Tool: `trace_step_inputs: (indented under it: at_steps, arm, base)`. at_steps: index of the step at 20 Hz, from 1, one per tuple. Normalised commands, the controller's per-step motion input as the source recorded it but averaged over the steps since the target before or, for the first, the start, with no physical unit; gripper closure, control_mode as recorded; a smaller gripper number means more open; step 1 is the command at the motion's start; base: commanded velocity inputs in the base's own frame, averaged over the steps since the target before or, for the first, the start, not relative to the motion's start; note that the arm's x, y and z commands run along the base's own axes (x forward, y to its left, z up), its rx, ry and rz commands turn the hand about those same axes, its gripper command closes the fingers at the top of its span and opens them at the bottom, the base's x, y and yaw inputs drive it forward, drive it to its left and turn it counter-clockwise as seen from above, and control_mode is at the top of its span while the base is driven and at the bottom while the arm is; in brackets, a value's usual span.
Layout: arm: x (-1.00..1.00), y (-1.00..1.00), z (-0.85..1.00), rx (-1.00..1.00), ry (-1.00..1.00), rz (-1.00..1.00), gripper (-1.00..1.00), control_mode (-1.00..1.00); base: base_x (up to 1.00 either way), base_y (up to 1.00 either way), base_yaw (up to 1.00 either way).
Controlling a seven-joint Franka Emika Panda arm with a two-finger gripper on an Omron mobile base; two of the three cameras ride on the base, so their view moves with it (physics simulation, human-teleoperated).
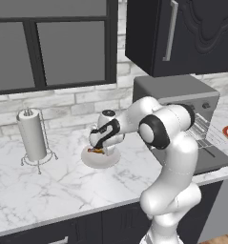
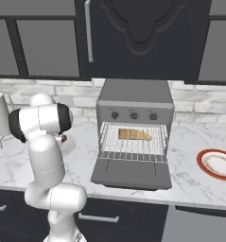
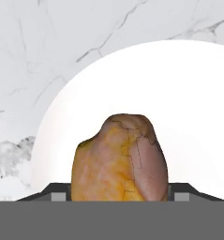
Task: Open the toaster oven door. Place the baguette on the bottom rack in the toaster oven and place the chicken drumstick on the top rack.
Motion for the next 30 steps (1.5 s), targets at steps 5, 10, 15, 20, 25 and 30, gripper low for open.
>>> trace_step_inputs:
  at_steps: [5,10,15,20,25,30]
  arm:
    - [-0.16,-0.16,0.46,0.17,0.06,0.0,1.0,-1.0]
    - [-0.32,-0.26,0.6,0.12,0.03,0.06,1.0,-1.0]
    - [-0.43,-0.24,0.55,0.01,0.0,0.12,1.0,-1.0]
    - [-0.46,-0.2,0.54,-0.02,-0.02,0.24,1.0,-1.0]
    - [-0.51,-0.2,0.5,-0.06,-0.1,0.34,1.0,-1.0]
    - [-0.49,-0.22,0.47,-0.09,-0.12,0.28,1.0,-1.0]
  base:
    - [0.0,0.0,0.0]
    - [0.0,0.0,0.0]
    - [0.0,0.0,0.0]
    - [0.0,0.0,0.0]
    - [0.0,0.0,0.0]
    - [0.0,0.0,0.0]
